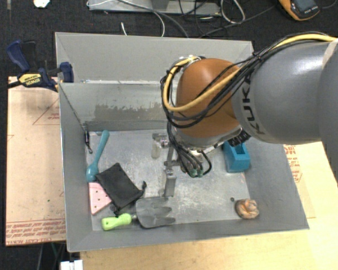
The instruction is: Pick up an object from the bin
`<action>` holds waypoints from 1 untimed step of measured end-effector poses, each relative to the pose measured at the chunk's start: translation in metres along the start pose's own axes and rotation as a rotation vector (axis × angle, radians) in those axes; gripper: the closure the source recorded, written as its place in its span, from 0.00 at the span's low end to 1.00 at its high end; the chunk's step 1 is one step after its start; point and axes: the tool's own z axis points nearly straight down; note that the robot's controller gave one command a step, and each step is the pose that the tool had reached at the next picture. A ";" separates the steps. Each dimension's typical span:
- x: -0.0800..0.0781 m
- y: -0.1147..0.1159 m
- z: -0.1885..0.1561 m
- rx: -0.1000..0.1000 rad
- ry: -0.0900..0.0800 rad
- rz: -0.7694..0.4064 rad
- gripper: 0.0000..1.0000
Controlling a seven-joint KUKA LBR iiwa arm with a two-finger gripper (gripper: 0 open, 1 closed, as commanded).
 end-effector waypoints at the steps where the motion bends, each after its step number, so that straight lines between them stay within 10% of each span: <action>1: -0.002 -0.001 -0.005 -0.001 -0.007 0.003 0.00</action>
Offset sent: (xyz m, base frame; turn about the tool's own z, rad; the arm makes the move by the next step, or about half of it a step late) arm 0.0014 0.0154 -0.1040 0.1362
